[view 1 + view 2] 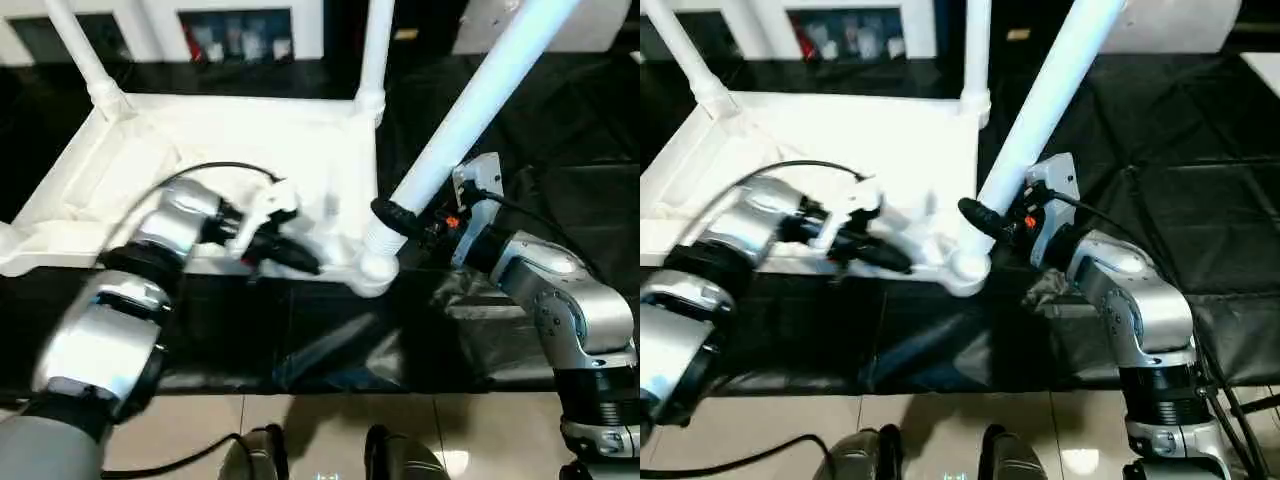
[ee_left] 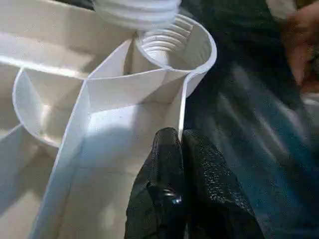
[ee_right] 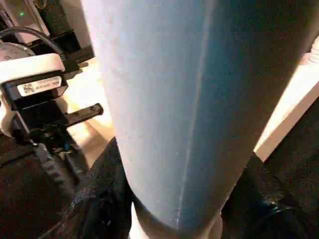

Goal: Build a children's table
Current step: Rotate table base

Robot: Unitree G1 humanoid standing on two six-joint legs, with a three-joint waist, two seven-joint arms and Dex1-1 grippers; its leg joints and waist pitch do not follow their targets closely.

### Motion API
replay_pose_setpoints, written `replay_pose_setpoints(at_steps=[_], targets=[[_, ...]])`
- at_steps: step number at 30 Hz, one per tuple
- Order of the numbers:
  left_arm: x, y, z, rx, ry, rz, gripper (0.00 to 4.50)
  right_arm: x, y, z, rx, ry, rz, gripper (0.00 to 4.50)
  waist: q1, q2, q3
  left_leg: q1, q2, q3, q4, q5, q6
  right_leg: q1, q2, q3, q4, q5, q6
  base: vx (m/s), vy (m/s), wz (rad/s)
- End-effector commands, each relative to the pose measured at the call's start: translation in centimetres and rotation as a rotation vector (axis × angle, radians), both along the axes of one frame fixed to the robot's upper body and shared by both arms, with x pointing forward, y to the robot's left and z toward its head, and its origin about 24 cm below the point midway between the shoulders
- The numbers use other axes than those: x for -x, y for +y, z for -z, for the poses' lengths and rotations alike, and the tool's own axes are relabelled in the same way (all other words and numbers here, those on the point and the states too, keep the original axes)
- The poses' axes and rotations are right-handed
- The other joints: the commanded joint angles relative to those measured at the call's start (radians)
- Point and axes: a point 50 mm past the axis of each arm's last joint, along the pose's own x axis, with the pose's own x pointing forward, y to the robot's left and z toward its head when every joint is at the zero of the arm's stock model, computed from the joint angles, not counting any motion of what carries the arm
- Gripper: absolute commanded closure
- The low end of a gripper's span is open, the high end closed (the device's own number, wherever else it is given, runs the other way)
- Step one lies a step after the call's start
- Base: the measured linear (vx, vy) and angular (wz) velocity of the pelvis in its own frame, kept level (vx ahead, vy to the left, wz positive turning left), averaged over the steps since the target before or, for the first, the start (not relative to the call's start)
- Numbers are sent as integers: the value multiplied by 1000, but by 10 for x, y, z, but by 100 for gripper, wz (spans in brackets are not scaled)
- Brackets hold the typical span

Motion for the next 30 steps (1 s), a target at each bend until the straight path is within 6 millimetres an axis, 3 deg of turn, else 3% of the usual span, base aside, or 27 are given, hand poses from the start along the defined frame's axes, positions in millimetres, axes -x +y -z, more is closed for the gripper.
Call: replay_pose_setpoints(at_steps=[1, 3, 4, 7, 15, 16, 20, 26, 30], targets=[[-5, 6, -5, -13, -111, -61, 423, 1, 2, -7, -8, -36, -11, 259, 6, 6, -102, 24, 59, -24, -54, -121, 125, 90, -97, 49, -49, -68, -293, 0, 0, 0], [-5, 6, -5, -13, -112, -62, 407, 1, 2, -7, -9, -36, -11, 259, 6, 6, -98, 28, 58, -23, -56, -154, 101, 89, -97, 50, -57, -148, -275, 0, 0, 0], [-2, 5, -5, 1, -108, -41, 396, 1, 2, -7, -9, -35, -11, 259, 6, 5, -92, 31, 57, -24, -60, -182, 70, 89, -100, 51, -67, -245, -246, 0, 0, 0], [4, 5, -2, -6, -108, 4, 374, 2, 2, -5, -11, -33, -9, 259, 5, 9, -90, 35, 61, -25, -65, -200, 46, 81, -97, 54, -71, -291, -229, 0, 0, 0], [1, 0, 5, 61, -118, -80, 329, 5, 4, -3, -21, -25, -4, 259, 12, 9, -102, 31, 59, -24, -60, -157, 61, 82, -96, 55, -58, -184, -245, 0, 0, 0], [1, 0, 5, 61, -118, -80, 329, 5, 4, -3, -21, -25, -4, 259, 12, 8, -101, 30, 55, -22, -59, -155, 65, 83, -95, 54, -61, -182, -245, 0, 0, 0], [2, -1, 9, 63, -105, -84, 318, 6, 4, -1, -17, -24, -7, 259, 15, 12, -102, 31, 59, -25, -61, -164, 64, 82, -96, 54, -62, -198, -243, 0, 0, 0], [4, -4, 15, 36, -66, -54, 318, 7, 4, -1, -14, -24, -4, 259, 16, 12, -103, 31, 57, -25, -61, -170, 57, 83, -97, 55, -65, -220, -233, 0, 0, 0], [5, -5, 19, 14, -61, -49, 357, 7, 3, -1, -13, -24, -5, 259, 16, 12, -105, 30, 57, -25, -60, -163, 60, 84, -97, 54, -65, -213, -232, 0, 0, 0]])
